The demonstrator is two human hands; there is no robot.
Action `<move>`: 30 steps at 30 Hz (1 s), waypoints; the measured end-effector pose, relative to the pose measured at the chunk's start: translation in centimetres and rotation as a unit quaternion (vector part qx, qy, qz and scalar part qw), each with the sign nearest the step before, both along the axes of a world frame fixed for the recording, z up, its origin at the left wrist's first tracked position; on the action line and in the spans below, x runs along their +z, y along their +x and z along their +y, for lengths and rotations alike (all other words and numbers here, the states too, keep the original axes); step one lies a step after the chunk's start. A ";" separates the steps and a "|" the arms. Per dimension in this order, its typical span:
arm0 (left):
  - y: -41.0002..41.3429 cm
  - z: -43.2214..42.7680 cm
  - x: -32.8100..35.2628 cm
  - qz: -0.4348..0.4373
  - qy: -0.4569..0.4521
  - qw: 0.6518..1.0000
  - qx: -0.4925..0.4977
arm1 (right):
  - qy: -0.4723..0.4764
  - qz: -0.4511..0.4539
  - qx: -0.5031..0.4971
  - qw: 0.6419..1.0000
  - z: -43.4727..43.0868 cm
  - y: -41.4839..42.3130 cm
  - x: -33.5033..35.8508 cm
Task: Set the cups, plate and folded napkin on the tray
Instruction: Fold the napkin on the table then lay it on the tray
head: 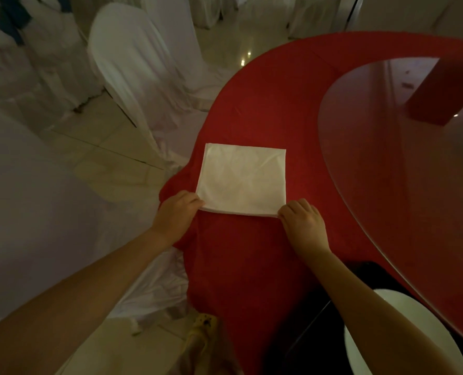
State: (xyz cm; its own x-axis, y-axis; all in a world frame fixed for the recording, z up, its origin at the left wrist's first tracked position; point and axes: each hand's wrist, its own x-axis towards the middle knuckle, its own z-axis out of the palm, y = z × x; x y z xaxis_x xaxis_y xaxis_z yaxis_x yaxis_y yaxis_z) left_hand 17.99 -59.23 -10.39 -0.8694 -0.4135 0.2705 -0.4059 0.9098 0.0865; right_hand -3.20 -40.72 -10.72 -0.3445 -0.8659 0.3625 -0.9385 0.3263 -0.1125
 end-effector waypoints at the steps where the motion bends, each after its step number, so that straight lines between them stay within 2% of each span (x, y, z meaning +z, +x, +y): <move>1: -0.2 -0.2 0.2 -0.003 -0.012 1.000 -0.005 | 0.002 0.007 0.002 1.000 -0.2 -0.2 0.2; 4: -0.6 -1.2 0.5 -0.013 -0.042 0.999 -0.009 | 0.016 0.017 0.005 1.000 -0.7 -0.8 0.8; 7: -0.8 -0.9 0.4 -0.060 -0.065 0.996 -0.024 | 0.054 0.010 0.008 0.998 -0.4 -0.8 0.4; 10: -0.5 -0.1 0.3 -0.097 -0.080 0.992 -0.014 | 0.060 -0.043 0.001 0.997 0.4 -0.9 -0.3; 14: -1.4 0.1 0.8 0.021 0.022 0.998 0.059 | 0.024 -0.078 -0.030 0.996 -0.6 -0.4 0.0; 17: -6.0 -0.3 1.5 0.061 0.104 0.986 0.112 | 0.009 -0.108 -0.055 0.993 -4.3 0.5 0.5; 20: -10.8 -1.1 -0.1 0.002 0.155 0.981 0.118 | 0.072 -0.144 -0.014 0.987 -9.4 1.0 0.1; 23: -13.2 -2.8 -3.0 -0.114 0.115 0.982 0.100 | 0.128 -0.156 0.021 0.979 -13.1 0.4 -1.6; 24: -13.4 -3.4 -3.7 -0.127 0.105 0.981 0.098 | 0.137 -0.161 0.014 0.977 -13.8 0.0 -2.2; 30: -11.5 -6.1 -5.3 -0.072 0.092 0.988 0.100 | 0.139 -0.099 -0.039 0.985 -13.6 -2.3 -4.6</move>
